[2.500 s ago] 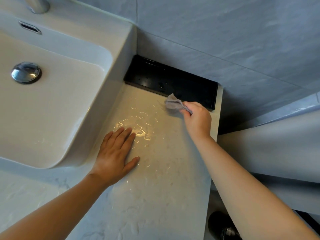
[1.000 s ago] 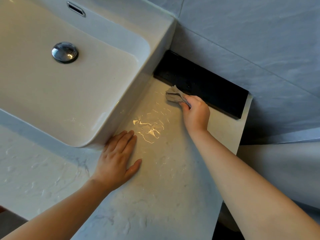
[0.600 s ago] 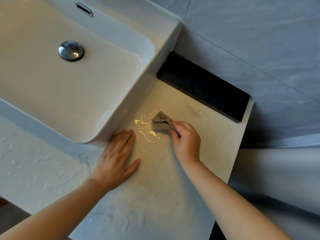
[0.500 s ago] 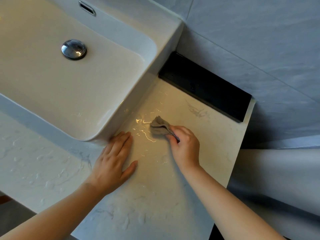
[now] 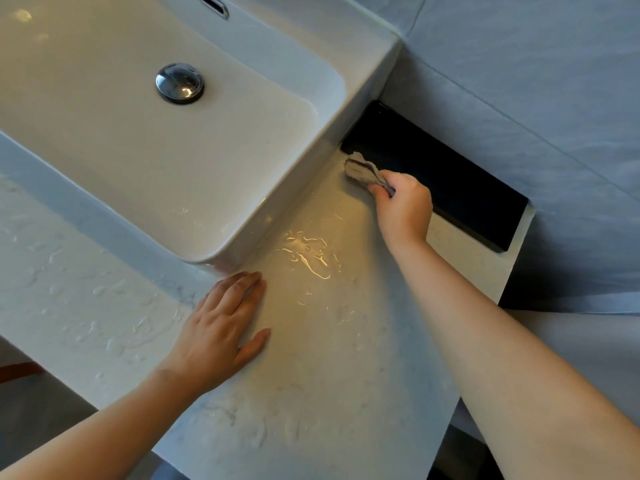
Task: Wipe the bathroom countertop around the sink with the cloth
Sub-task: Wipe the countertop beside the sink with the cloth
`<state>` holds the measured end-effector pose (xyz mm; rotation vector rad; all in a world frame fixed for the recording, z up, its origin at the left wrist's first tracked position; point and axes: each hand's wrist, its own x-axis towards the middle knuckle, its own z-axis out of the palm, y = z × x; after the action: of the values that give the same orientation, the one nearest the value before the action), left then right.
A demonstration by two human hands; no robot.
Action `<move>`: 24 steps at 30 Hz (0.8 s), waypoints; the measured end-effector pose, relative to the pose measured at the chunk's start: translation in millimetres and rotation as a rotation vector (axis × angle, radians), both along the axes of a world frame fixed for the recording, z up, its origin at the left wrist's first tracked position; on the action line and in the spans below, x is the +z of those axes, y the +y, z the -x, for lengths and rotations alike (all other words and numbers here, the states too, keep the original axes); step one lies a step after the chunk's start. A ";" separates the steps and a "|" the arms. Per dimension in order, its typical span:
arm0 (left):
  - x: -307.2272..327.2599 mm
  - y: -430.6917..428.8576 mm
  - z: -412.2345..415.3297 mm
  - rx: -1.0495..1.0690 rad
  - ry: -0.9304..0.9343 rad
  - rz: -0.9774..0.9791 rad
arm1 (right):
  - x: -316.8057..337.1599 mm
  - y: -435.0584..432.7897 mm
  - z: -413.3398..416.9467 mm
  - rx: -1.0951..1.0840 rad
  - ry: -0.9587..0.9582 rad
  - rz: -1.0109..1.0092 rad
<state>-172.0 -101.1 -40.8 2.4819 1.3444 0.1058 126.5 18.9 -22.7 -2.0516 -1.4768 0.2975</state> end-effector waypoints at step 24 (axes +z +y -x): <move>-0.1 -2.3 -0.8 0.026 0.004 0.010 | 2.9 -80.1 52.6 0.252 0.252 0.118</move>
<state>-171.2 -103.4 -40.9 2.4582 1.3753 0.0990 73.9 -61.2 -19.8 -1.8346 -1.5882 0.7325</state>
